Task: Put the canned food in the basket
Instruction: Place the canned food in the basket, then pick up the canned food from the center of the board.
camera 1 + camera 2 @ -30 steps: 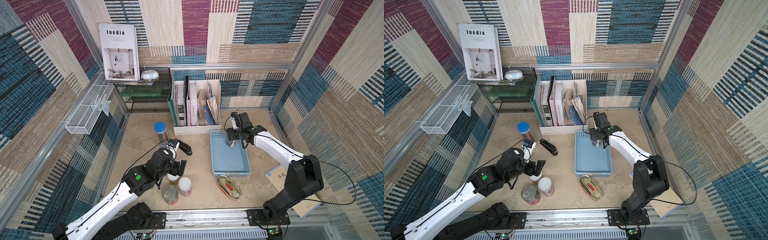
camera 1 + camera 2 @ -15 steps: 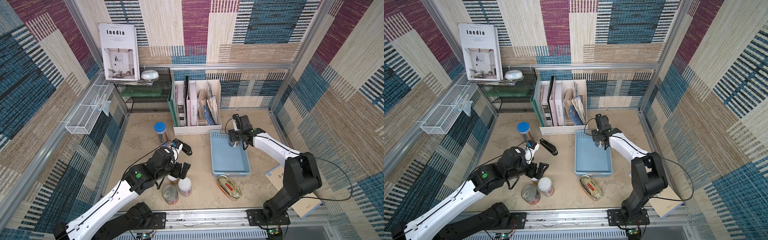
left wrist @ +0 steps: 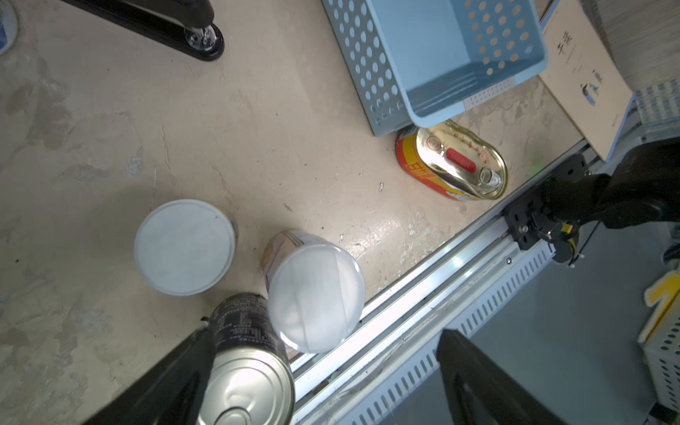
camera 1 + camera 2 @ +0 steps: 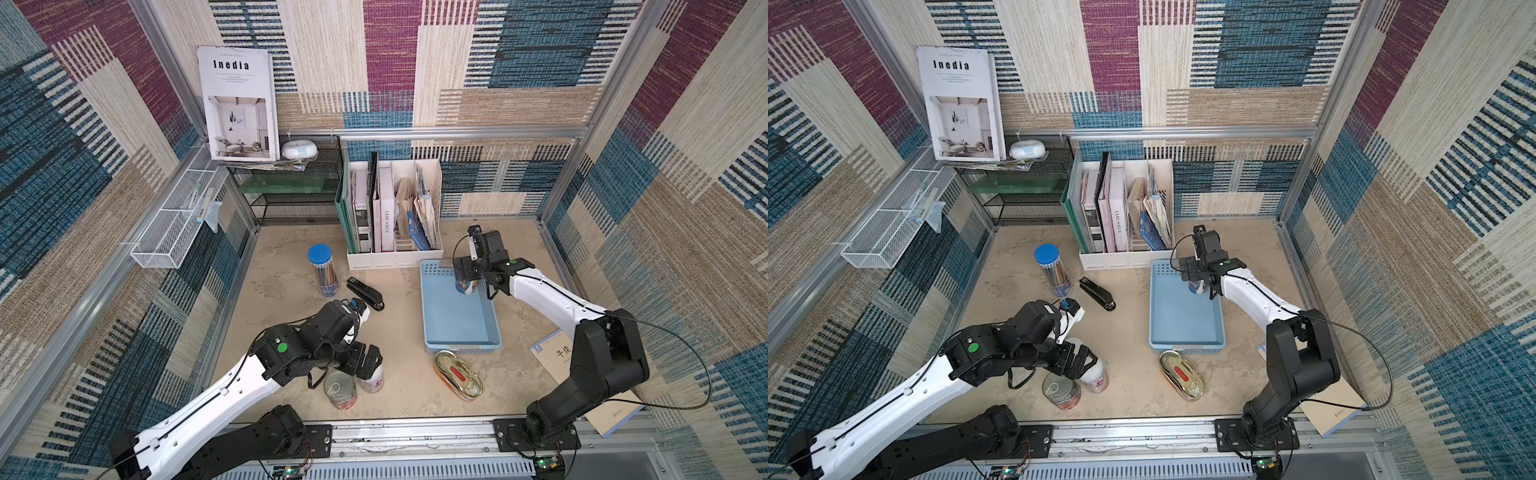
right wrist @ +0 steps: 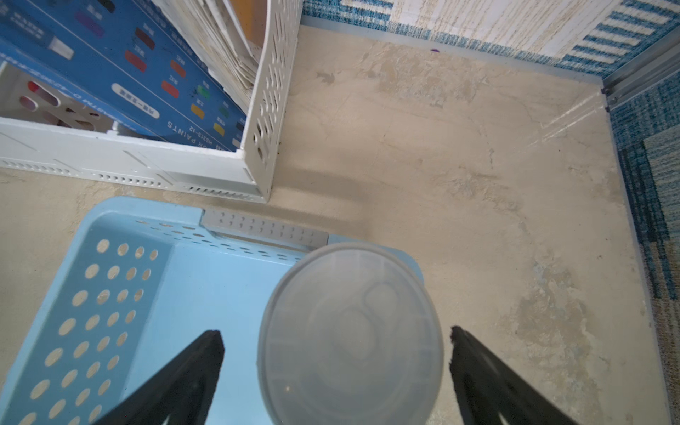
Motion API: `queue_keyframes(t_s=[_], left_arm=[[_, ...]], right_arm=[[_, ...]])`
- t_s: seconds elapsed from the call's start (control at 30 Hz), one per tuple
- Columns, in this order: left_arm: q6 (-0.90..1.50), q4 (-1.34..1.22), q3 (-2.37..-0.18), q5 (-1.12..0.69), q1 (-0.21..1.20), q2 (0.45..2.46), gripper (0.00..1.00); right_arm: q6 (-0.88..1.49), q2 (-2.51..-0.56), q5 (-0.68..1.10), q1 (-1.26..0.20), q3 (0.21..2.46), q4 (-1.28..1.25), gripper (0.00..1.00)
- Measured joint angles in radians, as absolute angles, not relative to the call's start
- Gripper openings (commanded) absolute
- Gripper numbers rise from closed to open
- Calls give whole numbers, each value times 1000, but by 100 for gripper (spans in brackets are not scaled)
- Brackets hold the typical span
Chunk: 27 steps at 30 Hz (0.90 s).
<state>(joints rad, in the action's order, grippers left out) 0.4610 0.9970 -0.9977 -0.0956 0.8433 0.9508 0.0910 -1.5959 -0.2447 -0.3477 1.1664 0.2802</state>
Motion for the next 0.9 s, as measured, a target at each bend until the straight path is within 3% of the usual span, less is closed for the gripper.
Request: queue_keyframes(t_s=[0.27,0.9], left_arm=[[514,1066,-1002,-37,934,1028,99],[534,1016,-1002,-25,955,1221,99]], right_arm=[[105,-1507,-212,-348,1168,303,100],[105,-1391,-107,-349,1142,356,100]])
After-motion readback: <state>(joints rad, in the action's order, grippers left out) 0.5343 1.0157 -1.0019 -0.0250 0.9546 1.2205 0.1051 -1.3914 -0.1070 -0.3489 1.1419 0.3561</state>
